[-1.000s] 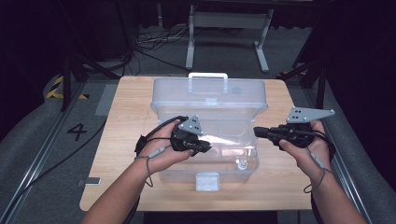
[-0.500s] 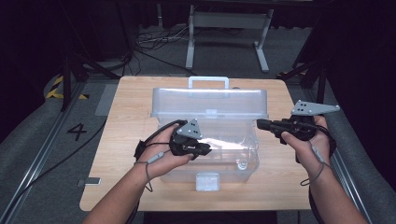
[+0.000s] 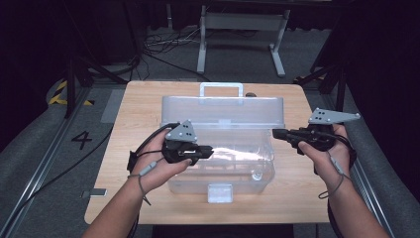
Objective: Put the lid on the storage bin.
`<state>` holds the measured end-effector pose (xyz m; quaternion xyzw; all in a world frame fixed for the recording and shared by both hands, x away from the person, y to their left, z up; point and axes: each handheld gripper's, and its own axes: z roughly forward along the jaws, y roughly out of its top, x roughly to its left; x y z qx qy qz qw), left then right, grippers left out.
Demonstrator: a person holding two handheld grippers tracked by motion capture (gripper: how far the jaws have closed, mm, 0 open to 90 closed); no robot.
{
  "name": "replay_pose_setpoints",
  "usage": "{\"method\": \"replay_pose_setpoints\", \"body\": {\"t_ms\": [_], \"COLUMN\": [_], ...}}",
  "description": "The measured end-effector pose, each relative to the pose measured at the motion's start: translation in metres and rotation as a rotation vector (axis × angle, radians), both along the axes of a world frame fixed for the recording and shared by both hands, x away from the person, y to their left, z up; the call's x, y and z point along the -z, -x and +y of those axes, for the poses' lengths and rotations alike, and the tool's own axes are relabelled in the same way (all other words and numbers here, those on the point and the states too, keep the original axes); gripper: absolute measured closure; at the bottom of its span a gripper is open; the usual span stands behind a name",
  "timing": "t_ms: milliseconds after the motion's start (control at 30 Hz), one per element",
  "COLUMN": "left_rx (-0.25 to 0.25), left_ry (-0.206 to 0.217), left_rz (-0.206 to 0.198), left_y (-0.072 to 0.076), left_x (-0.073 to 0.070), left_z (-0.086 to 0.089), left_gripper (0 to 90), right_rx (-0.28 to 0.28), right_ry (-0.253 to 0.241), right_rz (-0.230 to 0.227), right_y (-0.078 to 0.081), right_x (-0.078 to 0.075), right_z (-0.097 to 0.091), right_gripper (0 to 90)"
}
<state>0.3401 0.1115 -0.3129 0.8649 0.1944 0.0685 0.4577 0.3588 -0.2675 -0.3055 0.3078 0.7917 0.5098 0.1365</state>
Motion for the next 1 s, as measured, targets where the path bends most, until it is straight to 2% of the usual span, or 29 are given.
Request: {"method": "replay_pose_setpoints", "body": {"t_ms": [100, 267, 533, 633, 667, 733, 833, 1000], "left_rx": [-0.038, -0.115, -0.218, -0.243, -0.269, -0.279, -0.313, -0.334], "left_ry": [0.02, 0.025, 0.061, 0.063, 0.073, 0.074, 0.097, 0.102], "left_rz": [-0.004, -0.01, 0.007, 0.018, 0.034, 0.032, 0.027, 0.026], "left_y": [-0.001, -0.003, -0.005, -0.005, -0.006, -0.007, -0.008, -0.01], "left_x": [0.0, 0.002, 0.006, 0.009, 0.01, 0.011, 0.012, 0.013], "left_z": [0.013, 0.035, 0.063, 0.068, 0.071, 0.072, 0.079, 0.084], "left_gripper": [83.5, 85.7, 86.7, 86.9, 86.8, 87.0, 87.2, 86.5], "right_rx": [0.002, 0.003, 0.008, 0.006, 0.0, -0.001, -0.005, -0.012], "right_ry": [0.001, 0.005, -0.012, -0.01, -0.004, -0.001, 0.004, 0.0], "right_rz": [-0.005, -0.015, -0.018, -0.018, -0.021, -0.021, -0.02, -0.019], "right_y": [0.001, 0.003, 0.005, 0.005, 0.005, 0.005, 0.006, 0.009], "right_x": [0.0, 0.0, 0.004, 0.004, 0.004, 0.004, 0.005, 0.007], "right_z": [-0.001, -0.003, -0.008, -0.007, -0.007, -0.007, -0.007, -0.007], "right_gripper": [90.0, 90.0, 90.0, 90.0, 90.0, 90.0, 90.0, 90.0]}}
